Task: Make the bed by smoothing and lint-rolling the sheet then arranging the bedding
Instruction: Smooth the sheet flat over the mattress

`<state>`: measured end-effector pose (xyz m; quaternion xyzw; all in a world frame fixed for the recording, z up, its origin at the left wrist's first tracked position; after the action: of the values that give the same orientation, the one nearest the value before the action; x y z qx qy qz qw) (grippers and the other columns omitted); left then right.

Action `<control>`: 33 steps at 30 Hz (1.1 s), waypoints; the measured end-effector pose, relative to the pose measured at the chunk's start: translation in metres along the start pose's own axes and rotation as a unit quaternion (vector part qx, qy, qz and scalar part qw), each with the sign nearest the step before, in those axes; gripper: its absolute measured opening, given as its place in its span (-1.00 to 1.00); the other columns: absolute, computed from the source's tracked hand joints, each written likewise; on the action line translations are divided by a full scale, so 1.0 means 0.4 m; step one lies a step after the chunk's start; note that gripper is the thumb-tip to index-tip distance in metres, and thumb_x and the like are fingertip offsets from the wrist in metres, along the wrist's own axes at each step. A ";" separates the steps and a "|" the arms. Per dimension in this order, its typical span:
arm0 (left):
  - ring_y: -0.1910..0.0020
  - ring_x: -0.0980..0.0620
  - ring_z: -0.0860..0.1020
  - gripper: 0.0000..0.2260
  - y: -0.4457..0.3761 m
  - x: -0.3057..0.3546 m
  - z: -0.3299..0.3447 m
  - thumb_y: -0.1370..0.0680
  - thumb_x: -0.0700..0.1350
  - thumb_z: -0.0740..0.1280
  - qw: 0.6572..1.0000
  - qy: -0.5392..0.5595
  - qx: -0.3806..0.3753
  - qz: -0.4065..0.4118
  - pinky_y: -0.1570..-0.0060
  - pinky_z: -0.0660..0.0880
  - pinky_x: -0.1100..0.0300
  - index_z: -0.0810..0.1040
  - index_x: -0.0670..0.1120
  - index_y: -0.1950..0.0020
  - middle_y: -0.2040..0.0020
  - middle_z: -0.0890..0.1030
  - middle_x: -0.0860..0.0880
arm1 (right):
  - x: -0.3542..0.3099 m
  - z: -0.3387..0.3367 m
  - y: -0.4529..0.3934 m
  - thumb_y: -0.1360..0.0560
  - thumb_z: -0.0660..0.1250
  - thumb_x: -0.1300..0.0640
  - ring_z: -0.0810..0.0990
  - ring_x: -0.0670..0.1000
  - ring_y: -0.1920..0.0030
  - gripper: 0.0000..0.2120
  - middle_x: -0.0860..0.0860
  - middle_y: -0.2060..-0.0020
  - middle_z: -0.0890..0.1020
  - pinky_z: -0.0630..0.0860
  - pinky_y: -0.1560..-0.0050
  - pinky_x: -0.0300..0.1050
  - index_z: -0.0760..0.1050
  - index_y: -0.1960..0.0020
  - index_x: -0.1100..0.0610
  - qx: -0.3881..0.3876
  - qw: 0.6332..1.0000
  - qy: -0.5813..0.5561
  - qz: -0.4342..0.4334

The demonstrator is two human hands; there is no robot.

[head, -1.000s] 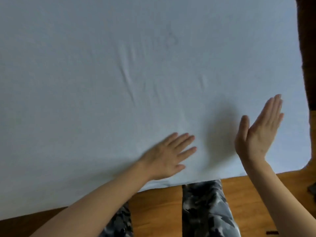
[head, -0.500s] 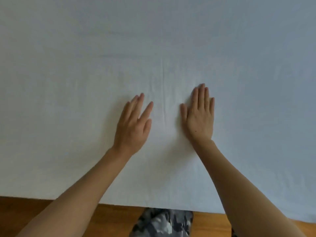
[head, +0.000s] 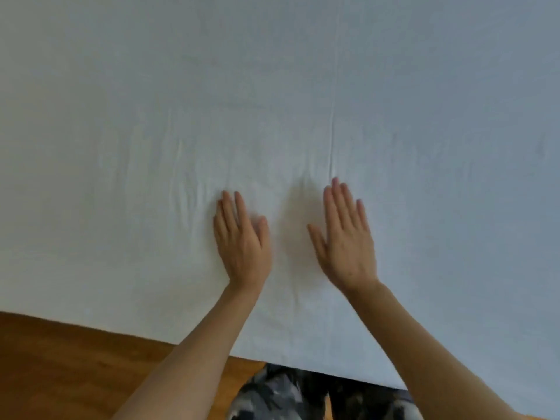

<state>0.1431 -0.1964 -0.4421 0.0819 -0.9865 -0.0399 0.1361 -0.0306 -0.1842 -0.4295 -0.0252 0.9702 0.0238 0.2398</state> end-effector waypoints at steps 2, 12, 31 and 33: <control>-0.48 -0.25 0.24 -0.50 -0.038 0.123 0.027 -0.62 0.01 0.12 0.995 0.025 -0.016 0.093 -0.45 0.20 -0.14 0.30 -0.25 -0.48 -0.49 0.27 -0.28 | 0.126 -0.082 -0.073 -0.62 0.05 -0.04 0.11 0.17 -0.52 -0.41 0.23 -0.50 0.18 -0.03 -0.50 0.04 0.14 -0.50 0.34 0.037 0.995 0.021 0.086; -0.54 -0.11 0.17 -0.48 -0.308 0.184 0.102 -0.61 0.05 0.08 0.957 -0.016 -0.028 0.288 -0.51 0.03 -0.04 0.27 -0.14 -0.52 -0.54 0.24 -0.12 | 0.196 -0.010 -0.158 -0.60 -0.07 -0.13 -0.10 0.12 -0.56 -0.32 0.19 -0.56 -0.05 -0.15 -0.53 0.04 -0.08 -0.56 0.28 -0.004 0.969 0.094 0.228; -0.55 -0.27 0.00 -0.40 -0.715 -1.441 -0.398 -0.60 0.21 -0.01 0.989 -0.065 0.006 -0.134 -0.50 -0.07 -0.16 0.10 -0.05 -0.58 -0.58 0.04 -0.21 | -1.347 0.801 -0.578 -0.60 -0.06 -0.14 -0.01 0.09 -0.56 -0.34 0.16 -0.55 0.07 -0.19 -0.52 -0.03 0.04 -0.55 0.26 -0.128 0.978 0.106 -0.125; -0.53 -0.31 0.02 -0.40 -0.712 -1.461 -0.404 -0.60 0.22 0.01 0.981 -0.066 0.017 -0.182 -0.48 -0.06 -0.21 0.10 -0.03 -0.58 -0.57 0.05 -0.23 | -1.382 0.816 -0.550 -0.61 -0.08 -0.14 -0.07 0.07 -0.56 -0.35 0.14 -0.56 0.00 -0.25 -0.52 -0.03 -0.03 -0.56 0.24 -0.162 0.962 0.130 -0.175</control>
<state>0.7854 -0.3848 -0.4691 0.2592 -0.9625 -0.0529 0.0599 0.6228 -0.3640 -0.4677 -0.2360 0.9566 0.1347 0.1051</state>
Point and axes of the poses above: each hand's wrist, its own y-axis away from the middle knuckle, its own z-axis out of the palm, x = y × z, the point moved 2 cm from there along -y, towards the middle knuckle
